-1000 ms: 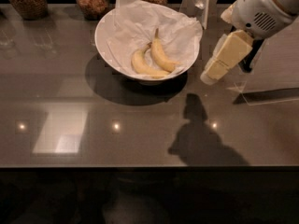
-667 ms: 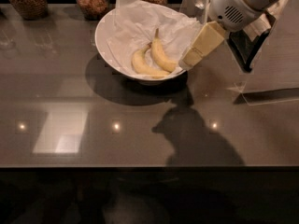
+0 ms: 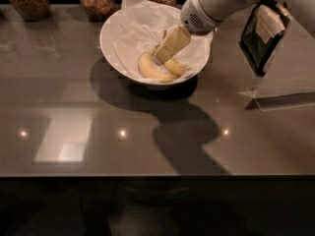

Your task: Pick banana from white bowl

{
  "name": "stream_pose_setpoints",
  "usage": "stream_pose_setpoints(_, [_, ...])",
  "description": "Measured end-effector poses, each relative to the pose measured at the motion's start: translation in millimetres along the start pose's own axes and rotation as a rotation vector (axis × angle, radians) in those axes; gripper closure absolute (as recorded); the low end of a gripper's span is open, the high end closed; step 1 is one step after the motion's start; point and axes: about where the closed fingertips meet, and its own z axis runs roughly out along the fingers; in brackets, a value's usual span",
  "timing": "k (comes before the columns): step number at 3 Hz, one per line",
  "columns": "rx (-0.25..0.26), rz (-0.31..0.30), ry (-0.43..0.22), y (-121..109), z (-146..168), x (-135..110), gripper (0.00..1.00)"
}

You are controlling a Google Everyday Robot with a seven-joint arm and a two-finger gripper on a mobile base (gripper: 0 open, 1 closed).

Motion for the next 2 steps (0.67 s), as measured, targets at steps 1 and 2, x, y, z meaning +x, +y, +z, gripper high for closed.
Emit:
stream_pose_setpoints(1, [-0.005,-0.005,-0.001,2,15,0,0.0])
stream_pose_setpoints(2, [-0.009,0.004,0.015,5,35,9,0.16])
